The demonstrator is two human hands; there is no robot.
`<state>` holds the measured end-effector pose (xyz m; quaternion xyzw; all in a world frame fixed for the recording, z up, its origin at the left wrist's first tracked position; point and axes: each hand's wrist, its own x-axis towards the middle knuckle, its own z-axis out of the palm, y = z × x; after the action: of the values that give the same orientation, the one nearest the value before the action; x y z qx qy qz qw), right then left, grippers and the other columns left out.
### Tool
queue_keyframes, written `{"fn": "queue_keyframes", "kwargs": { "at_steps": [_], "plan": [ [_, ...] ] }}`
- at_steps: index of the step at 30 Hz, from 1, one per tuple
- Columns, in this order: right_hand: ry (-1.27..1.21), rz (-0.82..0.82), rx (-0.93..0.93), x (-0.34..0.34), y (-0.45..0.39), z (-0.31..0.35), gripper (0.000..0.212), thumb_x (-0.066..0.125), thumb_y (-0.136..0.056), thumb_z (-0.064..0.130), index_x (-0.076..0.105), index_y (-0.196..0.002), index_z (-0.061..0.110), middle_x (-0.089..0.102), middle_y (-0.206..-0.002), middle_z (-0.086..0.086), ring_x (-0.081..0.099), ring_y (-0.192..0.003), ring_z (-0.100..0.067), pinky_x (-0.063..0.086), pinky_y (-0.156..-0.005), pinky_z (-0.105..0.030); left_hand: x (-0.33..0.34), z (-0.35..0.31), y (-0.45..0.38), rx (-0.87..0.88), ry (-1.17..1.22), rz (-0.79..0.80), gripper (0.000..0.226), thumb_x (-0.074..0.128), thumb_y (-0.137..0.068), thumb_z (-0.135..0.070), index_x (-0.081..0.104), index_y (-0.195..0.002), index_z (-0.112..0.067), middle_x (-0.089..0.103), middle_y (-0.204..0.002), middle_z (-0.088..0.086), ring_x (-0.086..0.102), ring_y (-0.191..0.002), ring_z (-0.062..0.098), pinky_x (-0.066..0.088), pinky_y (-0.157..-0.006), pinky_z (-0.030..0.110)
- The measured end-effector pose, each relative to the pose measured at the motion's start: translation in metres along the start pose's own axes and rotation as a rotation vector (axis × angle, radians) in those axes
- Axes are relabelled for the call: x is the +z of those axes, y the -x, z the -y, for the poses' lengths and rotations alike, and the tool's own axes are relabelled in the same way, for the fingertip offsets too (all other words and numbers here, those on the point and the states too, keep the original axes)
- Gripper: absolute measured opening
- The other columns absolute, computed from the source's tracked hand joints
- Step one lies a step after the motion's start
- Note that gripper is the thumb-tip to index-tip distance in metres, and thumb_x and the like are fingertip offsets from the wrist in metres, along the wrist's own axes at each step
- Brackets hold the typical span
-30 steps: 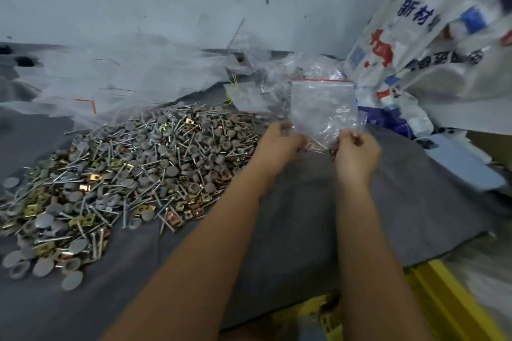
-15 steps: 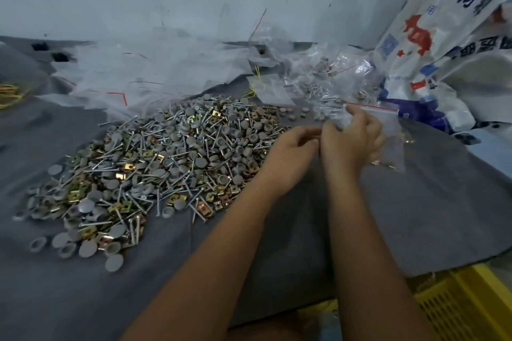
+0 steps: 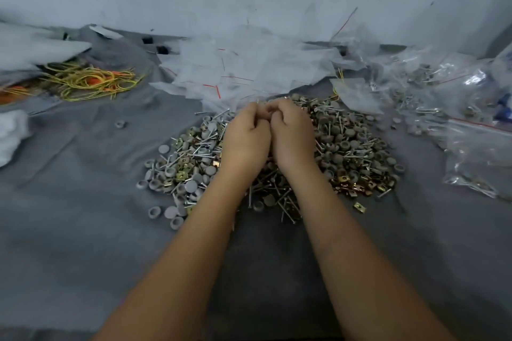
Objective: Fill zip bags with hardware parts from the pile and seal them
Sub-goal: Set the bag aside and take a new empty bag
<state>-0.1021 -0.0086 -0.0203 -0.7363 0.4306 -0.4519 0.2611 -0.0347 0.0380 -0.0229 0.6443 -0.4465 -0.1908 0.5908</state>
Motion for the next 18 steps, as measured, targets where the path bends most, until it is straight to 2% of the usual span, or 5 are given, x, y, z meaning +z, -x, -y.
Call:
{"fn": "queue_keyframes", "kwargs": {
  "at_steps": [6,9,11,15,18],
  "plan": [
    [0.039,0.021,-0.093,0.000,-0.013,-0.006,0.025,0.049,-0.094,0.013,0.071,-0.105,0.014,0.069,-0.098,0.000,0.061,-0.092,-0.020,0.050,-0.083,-0.044,-0.008,0.012,-0.076,0.076,-0.318,-0.002,0.028,0.044,-0.087,-0.008,0.056,-0.107,-0.025,0.065,-0.097,0.002,0.058,-0.078,0.018,0.038,-0.061,0.029],
    [0.033,-0.048,-0.104,-0.004,-0.009,-0.016,0.022,0.051,-0.094,0.012,0.071,-0.100,0.016,0.067,-0.095,0.005,0.059,-0.095,-0.015,0.051,-0.084,-0.041,-0.006,0.031,-0.114,0.041,-0.558,0.080,0.053,0.041,-0.088,-0.002,0.042,-0.140,-0.015,0.042,-0.145,0.016,0.035,-0.137,0.032,0.038,-0.099,0.040],
    [0.014,-0.054,-0.085,-0.006,-0.009,-0.021,0.021,0.051,-0.094,0.013,0.071,-0.098,0.017,0.066,-0.093,0.007,0.060,-0.093,-0.012,0.052,-0.083,-0.040,-0.004,0.041,-0.126,-0.063,-0.690,0.215,0.060,0.038,-0.094,-0.006,0.025,-0.152,-0.016,0.021,-0.160,0.016,0.012,-0.149,0.031,0.022,-0.116,0.048],
    [0.003,-0.070,-0.077,-0.009,-0.008,-0.023,0.021,0.052,-0.093,0.014,0.071,-0.097,0.020,0.066,-0.092,0.009,0.060,-0.091,-0.012,0.052,-0.082,-0.040,-0.001,0.038,-0.135,-0.154,-0.818,0.267,0.042,0.042,-0.097,-0.012,0.045,-0.139,-0.013,0.050,-0.140,0.017,0.046,-0.129,0.035,0.033,-0.110,0.048],
    [-0.010,-0.063,-0.063,-0.011,-0.006,-0.023,0.021,0.051,-0.093,0.015,0.071,-0.097,0.020,0.066,-0.088,0.008,0.060,-0.085,-0.015,0.052,-0.077,-0.041,-0.002,0.029,-0.129,-0.100,-0.717,0.110,0.016,0.052,-0.093,-0.014,0.068,-0.093,-0.017,0.067,-0.093,0.010,0.062,-0.100,0.033,0.047,-0.094,0.044]
  ]
}}
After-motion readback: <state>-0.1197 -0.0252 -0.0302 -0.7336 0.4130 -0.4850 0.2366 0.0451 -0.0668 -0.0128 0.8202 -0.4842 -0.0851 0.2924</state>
